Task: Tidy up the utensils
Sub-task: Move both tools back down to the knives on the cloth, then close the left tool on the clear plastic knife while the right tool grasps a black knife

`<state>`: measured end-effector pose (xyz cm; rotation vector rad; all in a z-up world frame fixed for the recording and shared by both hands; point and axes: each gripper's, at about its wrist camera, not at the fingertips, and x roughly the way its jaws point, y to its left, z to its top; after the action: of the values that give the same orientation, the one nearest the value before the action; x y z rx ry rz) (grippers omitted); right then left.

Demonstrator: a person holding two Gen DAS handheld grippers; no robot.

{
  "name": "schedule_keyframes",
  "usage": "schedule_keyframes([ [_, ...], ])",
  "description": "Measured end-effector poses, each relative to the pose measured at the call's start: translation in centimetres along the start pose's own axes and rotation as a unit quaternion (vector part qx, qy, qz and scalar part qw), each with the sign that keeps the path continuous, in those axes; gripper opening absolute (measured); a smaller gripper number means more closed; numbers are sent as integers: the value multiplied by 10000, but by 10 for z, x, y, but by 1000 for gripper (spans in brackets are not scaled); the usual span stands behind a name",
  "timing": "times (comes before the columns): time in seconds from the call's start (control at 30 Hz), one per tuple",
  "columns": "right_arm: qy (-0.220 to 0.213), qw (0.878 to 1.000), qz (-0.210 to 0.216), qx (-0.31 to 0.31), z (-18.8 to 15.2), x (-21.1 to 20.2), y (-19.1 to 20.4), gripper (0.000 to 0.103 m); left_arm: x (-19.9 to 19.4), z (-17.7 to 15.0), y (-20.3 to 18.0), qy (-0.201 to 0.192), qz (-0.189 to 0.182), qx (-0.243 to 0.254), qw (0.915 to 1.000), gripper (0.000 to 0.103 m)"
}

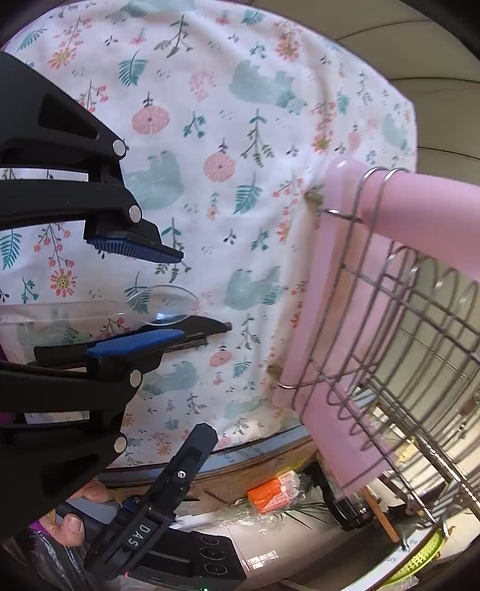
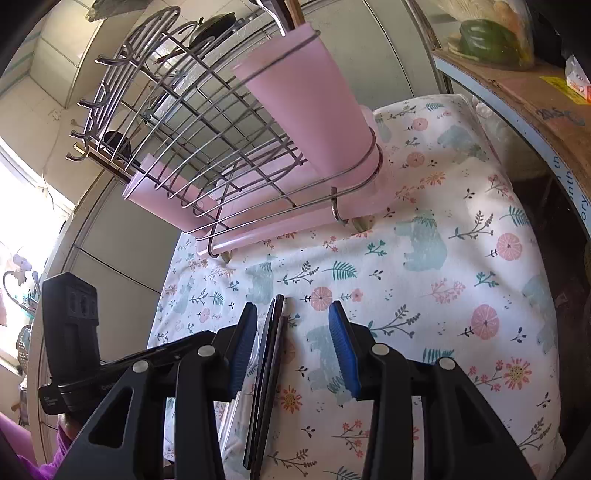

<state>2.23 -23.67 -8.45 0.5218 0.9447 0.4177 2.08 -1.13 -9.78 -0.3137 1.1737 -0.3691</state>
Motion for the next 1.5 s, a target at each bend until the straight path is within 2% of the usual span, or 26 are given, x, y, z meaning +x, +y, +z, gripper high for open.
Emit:
schedule_keyframes([
  [0.1,50,10000,8,31,-1,3,-2,41,14,-3,-4,265,75,45,9996,37],
  [0.23,211,9996,161,120,-3,10,-3,41,28,-3,-12,341,215,135,9991,34],
  [0.3,301,9991,239,177,-4,14,-3,41,34,-2,-13,371,323,119,9987,14],
  [0.37,390,9983,347,268,-5,16,-5,41,37,-1,-11,344,337,39,9988,3],
  [0.47,570,9954,604,471,-6,21,-9,41,36,-2,-2,316,158,-165,9992,2],
  [0.6,901,9892,911,715,-10,35,-12,37,22,-3,14,169,101,-312,9993,1],
  [0.83,1193,9858,871,795,-15,62,-10,31,10,-1,30,45,-19,-498,9987,1],
  [0.9,1281,9848,829,829,-15,71,-11,12,9,-2,31,22,-54,-504,9987,1],
  [1.0,1373,9821,914,906,-17,82,-10,10,6,-4,32,-17,-79,-491,9988,1],
  [1.2,1262,9847,859,838,-15,75,-8,7,-5,-4,39,-134,-115,-485,9987,1],
  [1.5,749,9918,652,811,-2,45,-16,6,-11,1,36,-280,-138,-434,9986,1],
])
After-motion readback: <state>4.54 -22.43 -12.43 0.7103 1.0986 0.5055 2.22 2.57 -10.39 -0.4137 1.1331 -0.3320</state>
